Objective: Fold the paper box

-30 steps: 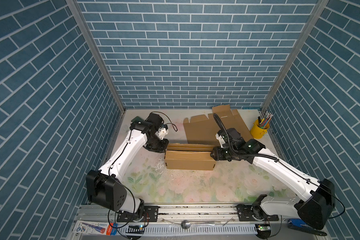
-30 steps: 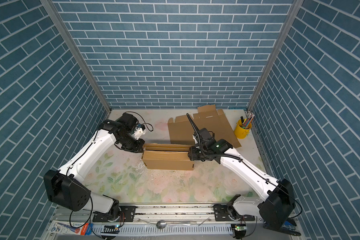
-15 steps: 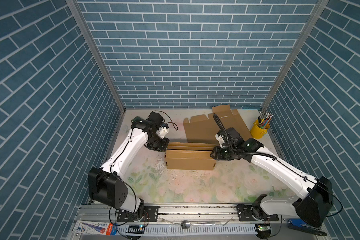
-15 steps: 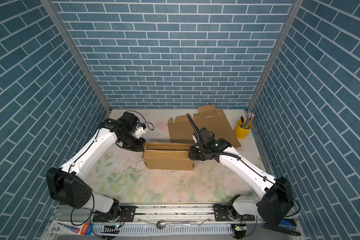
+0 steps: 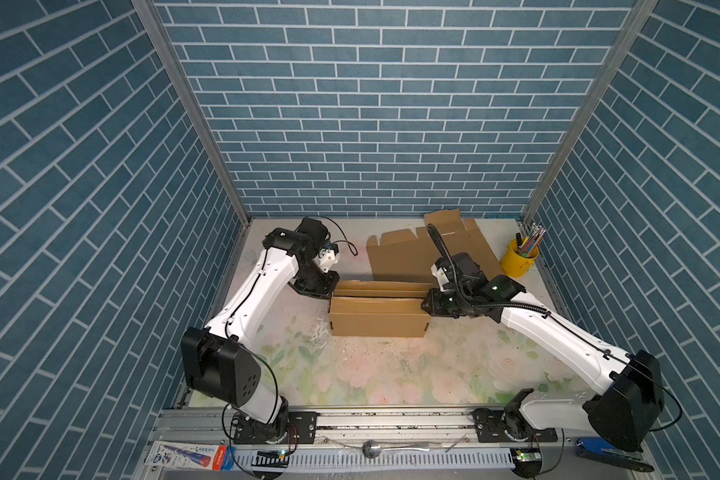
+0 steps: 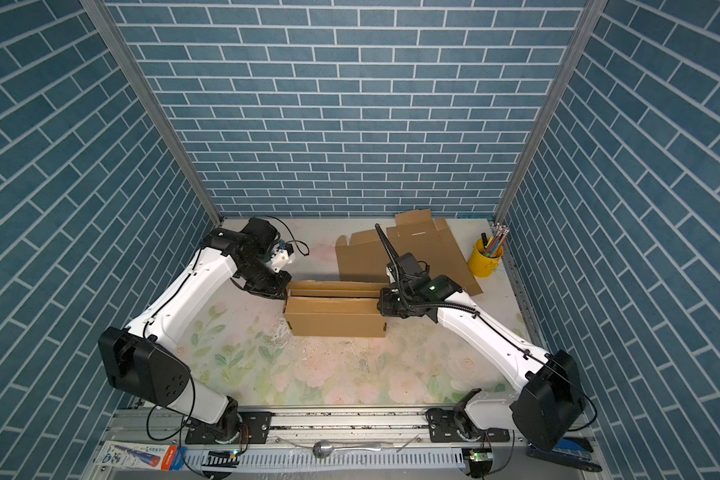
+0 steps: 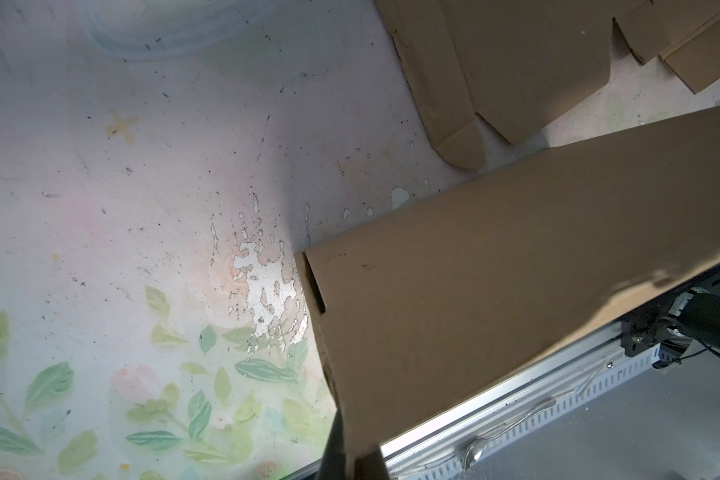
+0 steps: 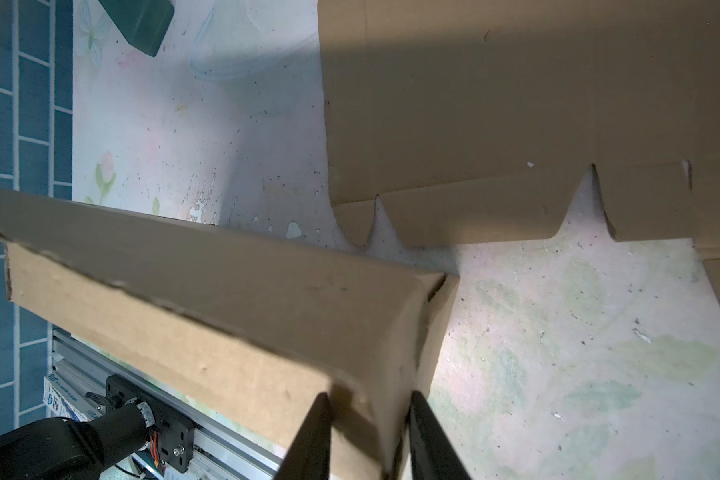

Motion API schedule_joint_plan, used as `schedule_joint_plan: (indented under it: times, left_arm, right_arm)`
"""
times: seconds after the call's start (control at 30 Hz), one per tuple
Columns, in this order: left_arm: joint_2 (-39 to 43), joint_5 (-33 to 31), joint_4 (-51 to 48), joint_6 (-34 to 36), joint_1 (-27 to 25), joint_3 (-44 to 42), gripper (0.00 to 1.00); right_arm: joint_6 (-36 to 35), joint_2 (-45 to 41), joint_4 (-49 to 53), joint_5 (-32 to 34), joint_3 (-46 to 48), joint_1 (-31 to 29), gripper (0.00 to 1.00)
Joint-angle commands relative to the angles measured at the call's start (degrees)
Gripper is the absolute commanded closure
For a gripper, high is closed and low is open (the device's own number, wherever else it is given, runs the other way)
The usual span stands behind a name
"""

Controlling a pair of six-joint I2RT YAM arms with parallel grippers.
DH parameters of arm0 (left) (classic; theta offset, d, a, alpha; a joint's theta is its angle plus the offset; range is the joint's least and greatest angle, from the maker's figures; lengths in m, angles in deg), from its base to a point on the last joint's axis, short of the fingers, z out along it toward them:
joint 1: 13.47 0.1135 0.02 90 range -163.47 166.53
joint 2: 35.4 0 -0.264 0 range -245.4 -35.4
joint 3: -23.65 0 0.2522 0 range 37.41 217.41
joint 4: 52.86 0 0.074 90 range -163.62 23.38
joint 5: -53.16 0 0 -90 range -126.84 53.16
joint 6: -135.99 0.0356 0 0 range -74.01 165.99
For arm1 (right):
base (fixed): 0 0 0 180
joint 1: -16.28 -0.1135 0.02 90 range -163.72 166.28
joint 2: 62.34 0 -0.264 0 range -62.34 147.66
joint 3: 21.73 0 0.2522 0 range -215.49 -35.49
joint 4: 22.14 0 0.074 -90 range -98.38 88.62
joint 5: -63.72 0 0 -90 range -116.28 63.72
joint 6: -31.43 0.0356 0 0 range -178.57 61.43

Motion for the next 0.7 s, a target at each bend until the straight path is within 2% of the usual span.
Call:
schedule_joint_plan:
  times: [0.0, 0.67]
  left_arm:
    - [-0.1, 1.2, -0.7, 0.9, 0.0, -0.1, 1.00]
    - [4.2, 2.2, 5.4, -2.3, -0.1, -11.1, 1.00]
  right_arm:
    - [0.9, 1.2, 1.5, 1.6, 2.5, 0.0, 0.69]
    - [1.8, 1.3, 0.9, 1.6, 2.6, 0.2, 0.71]
